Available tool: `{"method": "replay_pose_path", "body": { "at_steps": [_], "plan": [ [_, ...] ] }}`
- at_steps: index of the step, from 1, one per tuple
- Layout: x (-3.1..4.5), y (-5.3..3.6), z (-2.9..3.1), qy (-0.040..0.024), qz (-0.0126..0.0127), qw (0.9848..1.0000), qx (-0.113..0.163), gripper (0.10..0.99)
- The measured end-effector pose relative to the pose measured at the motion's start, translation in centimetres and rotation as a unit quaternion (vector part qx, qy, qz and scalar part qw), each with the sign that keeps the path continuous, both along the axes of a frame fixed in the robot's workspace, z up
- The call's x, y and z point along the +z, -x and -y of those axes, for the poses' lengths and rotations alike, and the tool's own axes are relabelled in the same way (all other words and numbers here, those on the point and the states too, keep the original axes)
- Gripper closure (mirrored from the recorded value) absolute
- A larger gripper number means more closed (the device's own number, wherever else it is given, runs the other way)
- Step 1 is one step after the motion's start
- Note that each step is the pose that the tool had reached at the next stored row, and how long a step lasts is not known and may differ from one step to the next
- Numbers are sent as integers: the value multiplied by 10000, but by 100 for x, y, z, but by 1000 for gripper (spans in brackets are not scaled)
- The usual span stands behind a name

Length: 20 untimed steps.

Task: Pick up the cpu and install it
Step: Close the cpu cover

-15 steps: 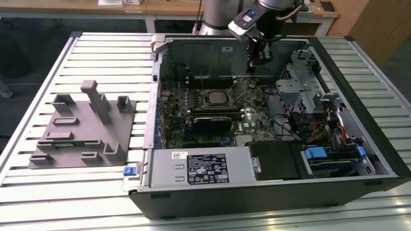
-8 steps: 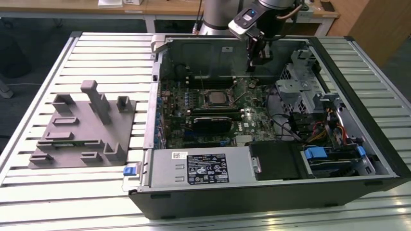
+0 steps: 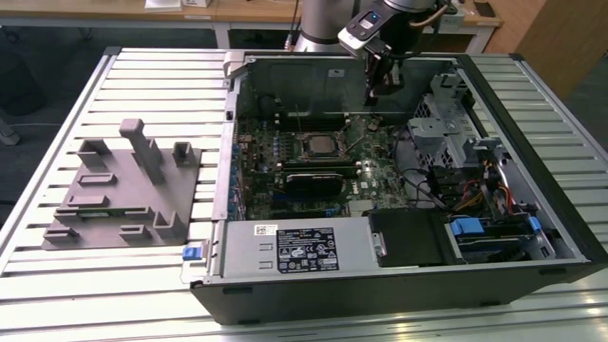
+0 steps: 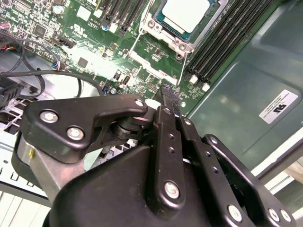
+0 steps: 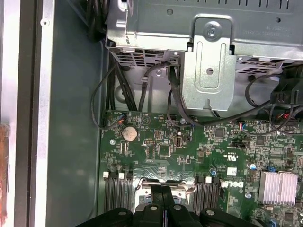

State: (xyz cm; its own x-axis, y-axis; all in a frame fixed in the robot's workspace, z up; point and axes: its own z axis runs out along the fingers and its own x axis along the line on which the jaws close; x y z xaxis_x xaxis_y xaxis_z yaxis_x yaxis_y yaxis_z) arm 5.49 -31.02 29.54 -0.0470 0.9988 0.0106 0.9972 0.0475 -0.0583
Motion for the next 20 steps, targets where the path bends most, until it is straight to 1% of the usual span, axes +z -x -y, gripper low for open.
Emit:
{"method": "replay_pose_path", "body": {
  "at_steps": [20],
  "plan": [
    [44, 0, 0, 0, -26, 10000, 0, 980]
  ]
}}
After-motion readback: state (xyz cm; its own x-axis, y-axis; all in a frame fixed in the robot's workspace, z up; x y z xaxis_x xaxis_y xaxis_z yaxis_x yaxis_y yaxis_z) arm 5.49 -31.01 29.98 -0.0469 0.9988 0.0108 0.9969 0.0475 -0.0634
